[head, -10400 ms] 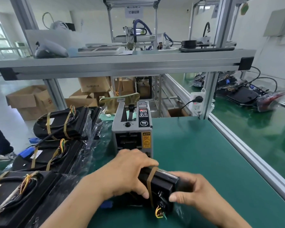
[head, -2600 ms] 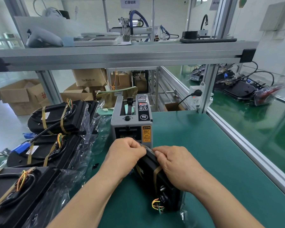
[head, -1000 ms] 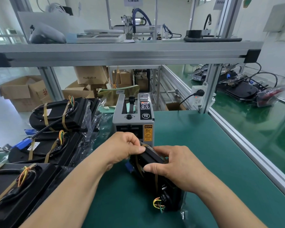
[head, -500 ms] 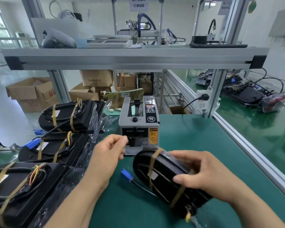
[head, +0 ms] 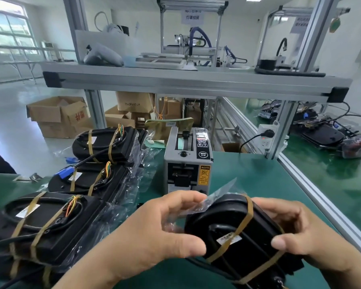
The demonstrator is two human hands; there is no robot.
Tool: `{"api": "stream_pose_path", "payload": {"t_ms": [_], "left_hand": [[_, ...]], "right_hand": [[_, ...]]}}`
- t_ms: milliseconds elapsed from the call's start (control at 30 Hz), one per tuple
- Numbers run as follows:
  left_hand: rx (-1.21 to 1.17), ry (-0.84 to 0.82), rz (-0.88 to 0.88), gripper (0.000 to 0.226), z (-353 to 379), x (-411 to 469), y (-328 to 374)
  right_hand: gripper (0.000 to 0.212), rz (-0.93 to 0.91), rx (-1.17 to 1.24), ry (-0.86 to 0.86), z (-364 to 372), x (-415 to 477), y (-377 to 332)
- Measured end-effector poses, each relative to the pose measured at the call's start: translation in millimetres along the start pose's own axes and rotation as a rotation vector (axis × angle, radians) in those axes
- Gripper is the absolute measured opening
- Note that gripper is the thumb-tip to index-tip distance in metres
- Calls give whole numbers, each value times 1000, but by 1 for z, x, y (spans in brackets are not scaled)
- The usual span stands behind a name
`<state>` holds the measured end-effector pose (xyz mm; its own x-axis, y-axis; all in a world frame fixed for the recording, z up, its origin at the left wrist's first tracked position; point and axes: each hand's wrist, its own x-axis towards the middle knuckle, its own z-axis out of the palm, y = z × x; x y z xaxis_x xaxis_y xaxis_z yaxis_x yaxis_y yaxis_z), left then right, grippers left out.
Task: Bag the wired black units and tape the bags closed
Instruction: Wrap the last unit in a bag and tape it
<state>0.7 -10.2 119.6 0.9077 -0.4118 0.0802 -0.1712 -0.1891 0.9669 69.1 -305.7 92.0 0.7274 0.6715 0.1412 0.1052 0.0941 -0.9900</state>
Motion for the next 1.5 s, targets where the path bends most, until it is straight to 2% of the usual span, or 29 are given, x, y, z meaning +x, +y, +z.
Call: {"api": "stream_pose_path", "payload": {"t_ms": [67,133,200,300,367,533,633,800,867,1000,1100,1233,1500], "left_hand": [[117,144,7,57,3,-6,4],[137,275,32,53,3,-12,8],[65,332,40,43,-5,-19,11],[-69,408,27,42,-23,-30,17],[-137,491,12,44,-35,-39,20],[-223,736,-75,32,-94,-58,32],[-183,845,-127,22,-141,-65,35],[-133,874,-292,15,-206,-64,20],[-146,869,-348,14,-223,-60,9],[-144,850,-435,20,-244,-51,-12],[-109,877,-458,13,-251,-47,-24],[0,917,-460,10,-252,-48,-35],[36,922,-462,15,-249,-50,-42]], "right_hand": [[66,22,-23,-4,7,5,-5],[66,38,-32,29,17,13,-11],[60,37,-17,87,27,24,-17],[52,13,176,285,41,40,-26],[60,29,274,380,55,47,-21],[116,70,376,185,112,71,-5],[112,27,263,165,145,105,-8],[76,85,258,292,184,175,-17],[69,114,236,346,190,196,-13],[72,173,153,384,200,220,-4],[82,192,94,370,205,226,3],[84,159,11,389,212,229,11],[90,172,-37,400,220,217,30]]}}
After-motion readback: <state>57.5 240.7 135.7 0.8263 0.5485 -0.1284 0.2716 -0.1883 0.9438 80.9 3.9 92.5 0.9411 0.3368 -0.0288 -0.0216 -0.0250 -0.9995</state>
